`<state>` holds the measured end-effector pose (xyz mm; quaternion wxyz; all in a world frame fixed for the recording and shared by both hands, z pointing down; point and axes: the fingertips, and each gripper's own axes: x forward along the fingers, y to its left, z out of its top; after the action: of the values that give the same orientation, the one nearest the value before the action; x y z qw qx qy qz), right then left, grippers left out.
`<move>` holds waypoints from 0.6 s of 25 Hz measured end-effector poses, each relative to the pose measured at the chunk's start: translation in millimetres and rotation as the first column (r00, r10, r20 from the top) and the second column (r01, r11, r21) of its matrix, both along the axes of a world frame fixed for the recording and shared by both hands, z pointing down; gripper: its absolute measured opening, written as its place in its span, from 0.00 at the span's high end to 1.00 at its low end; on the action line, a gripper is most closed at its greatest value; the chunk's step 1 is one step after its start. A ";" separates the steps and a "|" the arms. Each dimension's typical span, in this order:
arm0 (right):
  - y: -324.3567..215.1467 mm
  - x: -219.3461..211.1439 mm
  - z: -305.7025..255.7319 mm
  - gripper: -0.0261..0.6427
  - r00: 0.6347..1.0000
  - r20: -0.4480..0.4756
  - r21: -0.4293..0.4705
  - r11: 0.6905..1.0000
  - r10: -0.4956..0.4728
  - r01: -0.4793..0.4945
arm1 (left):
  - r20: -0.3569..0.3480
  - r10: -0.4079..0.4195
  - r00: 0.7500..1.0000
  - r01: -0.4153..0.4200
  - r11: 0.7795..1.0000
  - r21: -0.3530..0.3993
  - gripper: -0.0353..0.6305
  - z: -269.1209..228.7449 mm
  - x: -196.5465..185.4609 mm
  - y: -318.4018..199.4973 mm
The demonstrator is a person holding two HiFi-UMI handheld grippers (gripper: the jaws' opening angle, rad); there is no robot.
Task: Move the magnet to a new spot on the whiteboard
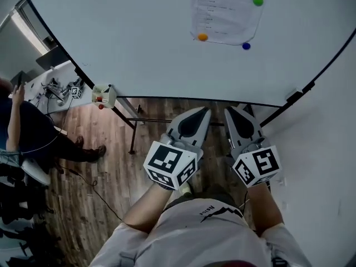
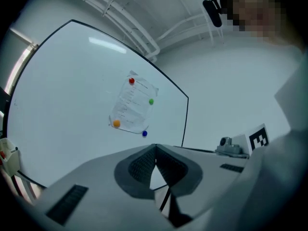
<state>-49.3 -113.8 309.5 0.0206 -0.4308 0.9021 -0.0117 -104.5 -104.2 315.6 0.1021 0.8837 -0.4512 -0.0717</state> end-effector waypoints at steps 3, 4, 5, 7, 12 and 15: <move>-19.3 8.4 -0.7 0.94 0.998 -0.033 0.016 0.999 0.048 -0.048 | -0.016 0.033 0.999 -0.033 0.999 -0.002 0.93 3.4 6.1 -17.2; -27.0 12.7 -1.1 0.94 0.997 -0.034 0.020 0.998 0.063 -0.063 | -0.018 0.040 0.999 -0.040 0.999 -0.002 0.93 4.2 8.8 -23.5; -35.3 17.3 -1.0 0.94 0.997 -0.030 0.023 0.997 0.077 -0.077 | -0.020 0.044 0.999 -0.044 0.999 -0.003 0.93 4.9 11.2 -30.4; -52.7 26.5 -1.1 0.94 0.994 -0.027 0.032 0.994 0.105 -0.104 | -0.022 0.044 0.999 -0.044 0.999 -0.005 0.93 5.3 15.2 -44.8; -102.9 52.0 -7.0 0.94 0.984 -0.042 0.067 0.983 0.176 -0.173 | -0.010 0.034 0.999 -0.034 0.999 -0.004 0.93 0.7 28.2 -77.2; -135.0 62.8 -11.0 0.90 0.981 -0.037 0.068 0.980 0.191 -0.188 | 0.001 0.027 1.000 -0.027 1.000 0.005 0.93 -3.7 35.8 -97.9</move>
<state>13.5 -248.7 298.4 0.0158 -0.5139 0.8572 0.0283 -68.7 -202.1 312.0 0.1007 0.8900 -0.4390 -0.0711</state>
